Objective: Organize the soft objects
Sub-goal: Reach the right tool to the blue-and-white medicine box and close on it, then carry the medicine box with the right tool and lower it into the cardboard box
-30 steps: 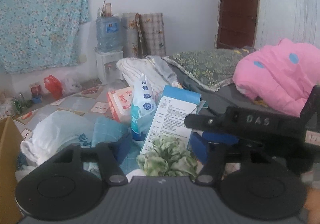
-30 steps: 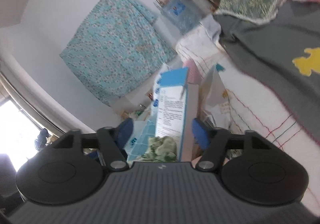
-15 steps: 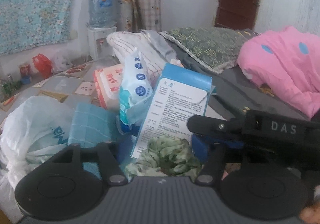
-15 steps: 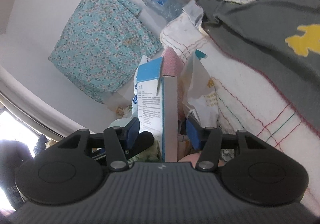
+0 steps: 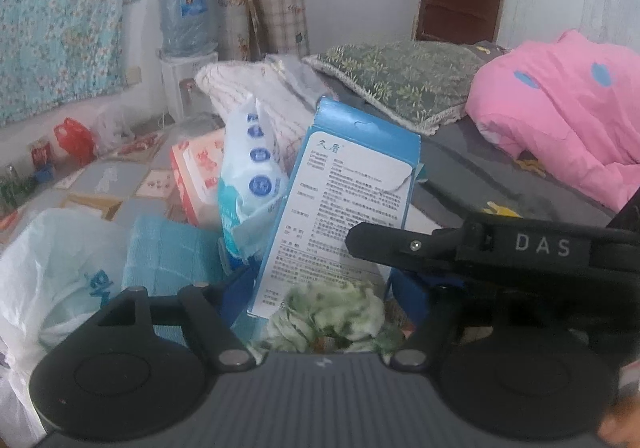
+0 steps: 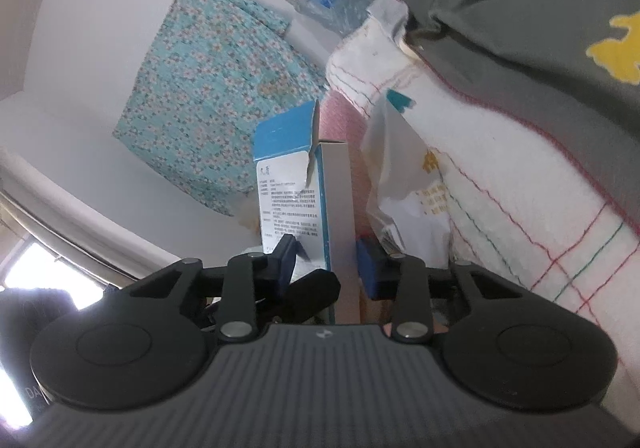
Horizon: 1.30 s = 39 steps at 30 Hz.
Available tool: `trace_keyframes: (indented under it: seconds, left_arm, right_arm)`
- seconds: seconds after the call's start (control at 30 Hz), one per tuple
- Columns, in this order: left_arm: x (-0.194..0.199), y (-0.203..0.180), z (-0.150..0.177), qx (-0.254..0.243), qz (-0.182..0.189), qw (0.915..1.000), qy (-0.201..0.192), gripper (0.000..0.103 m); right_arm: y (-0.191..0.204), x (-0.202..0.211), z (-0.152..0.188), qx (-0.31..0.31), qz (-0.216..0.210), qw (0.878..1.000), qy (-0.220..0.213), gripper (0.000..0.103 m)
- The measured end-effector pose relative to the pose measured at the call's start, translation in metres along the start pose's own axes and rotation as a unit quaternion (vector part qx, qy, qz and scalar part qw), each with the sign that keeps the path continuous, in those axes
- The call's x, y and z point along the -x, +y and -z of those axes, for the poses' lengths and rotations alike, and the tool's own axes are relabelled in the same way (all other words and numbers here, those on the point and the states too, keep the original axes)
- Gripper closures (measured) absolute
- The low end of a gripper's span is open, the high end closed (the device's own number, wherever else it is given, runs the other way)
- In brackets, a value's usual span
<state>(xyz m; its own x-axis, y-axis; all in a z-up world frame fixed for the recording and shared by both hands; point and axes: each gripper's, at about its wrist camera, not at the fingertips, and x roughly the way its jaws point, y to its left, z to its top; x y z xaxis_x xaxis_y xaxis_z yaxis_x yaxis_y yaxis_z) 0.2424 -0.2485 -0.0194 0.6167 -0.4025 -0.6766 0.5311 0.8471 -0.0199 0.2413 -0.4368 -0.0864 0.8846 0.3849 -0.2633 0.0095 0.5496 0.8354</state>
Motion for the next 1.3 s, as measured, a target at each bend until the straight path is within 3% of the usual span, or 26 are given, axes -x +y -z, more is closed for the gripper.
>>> trace_keyframes:
  seconds: [0.43, 0.93, 1.1, 1.3]
  left_arm:
    - [0.045, -0.016, -0.011, -0.018, 0.006, 0.9977, -0.065, 0.028]
    - [0.084, -0.027, -0.001, -0.019, 0.013, 0.9939, -0.108, 0.029]
    - [0.115, -0.030, 0.007, -0.021, -0.001, 0.9903, -0.138, 0.029]
    - [0.163, -0.012, 0.021, -0.007, -0.062, 0.9864, -0.152, 0.029]
  right_arm:
    - [0.040, 0.040, -0.010, 0.069, -0.040, 0.995, -0.056, 0.078]
    - [0.064, 0.079, 0.002, 0.092, -0.070, 0.991, -0.069, 0.080]
    - [0.085, 0.090, 0.009, 0.107, -0.097, 0.987, -0.066, 0.080]
    - [0.123, 0.083, 0.027, 0.132, -0.154, 0.979, -0.025, 0.080]
